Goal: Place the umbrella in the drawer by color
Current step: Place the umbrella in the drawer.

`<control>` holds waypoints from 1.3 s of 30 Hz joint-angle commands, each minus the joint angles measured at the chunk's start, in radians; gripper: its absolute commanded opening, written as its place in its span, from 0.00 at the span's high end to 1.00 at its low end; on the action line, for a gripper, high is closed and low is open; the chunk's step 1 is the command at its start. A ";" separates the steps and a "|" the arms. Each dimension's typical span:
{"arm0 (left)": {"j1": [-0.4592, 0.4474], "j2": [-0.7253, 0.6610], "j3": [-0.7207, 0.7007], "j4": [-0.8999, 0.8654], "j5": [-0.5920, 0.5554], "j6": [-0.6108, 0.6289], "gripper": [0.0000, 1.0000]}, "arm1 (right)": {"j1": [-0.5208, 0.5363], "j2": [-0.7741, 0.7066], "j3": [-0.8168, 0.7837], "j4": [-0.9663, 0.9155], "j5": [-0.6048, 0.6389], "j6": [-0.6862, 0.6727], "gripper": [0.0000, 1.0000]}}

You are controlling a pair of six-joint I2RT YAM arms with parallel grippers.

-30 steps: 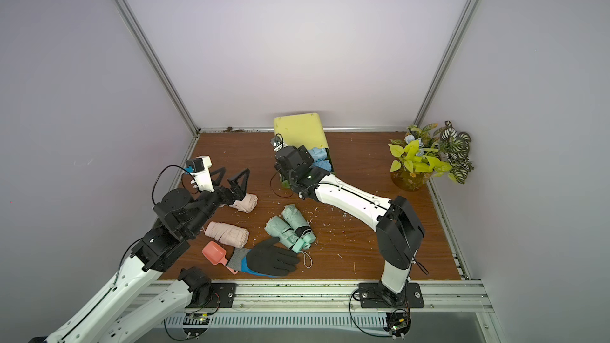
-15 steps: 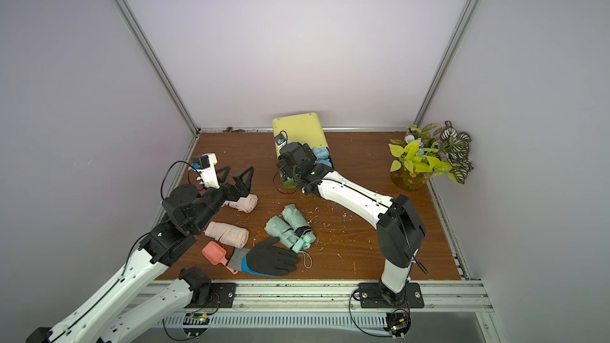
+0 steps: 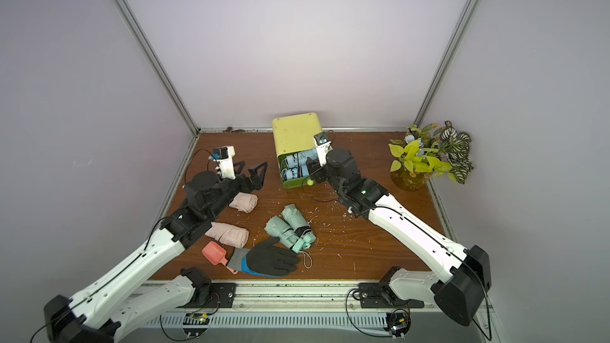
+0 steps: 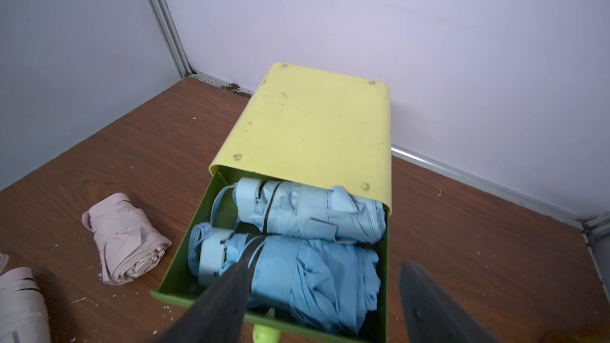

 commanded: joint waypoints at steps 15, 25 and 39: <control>0.063 0.458 0.458 -0.030 0.083 0.101 0.00 | -0.254 0.331 0.182 0.077 -0.216 0.043 0.29; 0.092 0.488 0.458 -0.012 0.082 0.108 0.00 | -0.264 0.413 0.155 0.095 -0.189 0.028 0.29; 0.244 0.666 0.619 0.007 0.278 0.017 0.01 | -0.248 0.210 0.141 0.076 -0.196 0.009 0.25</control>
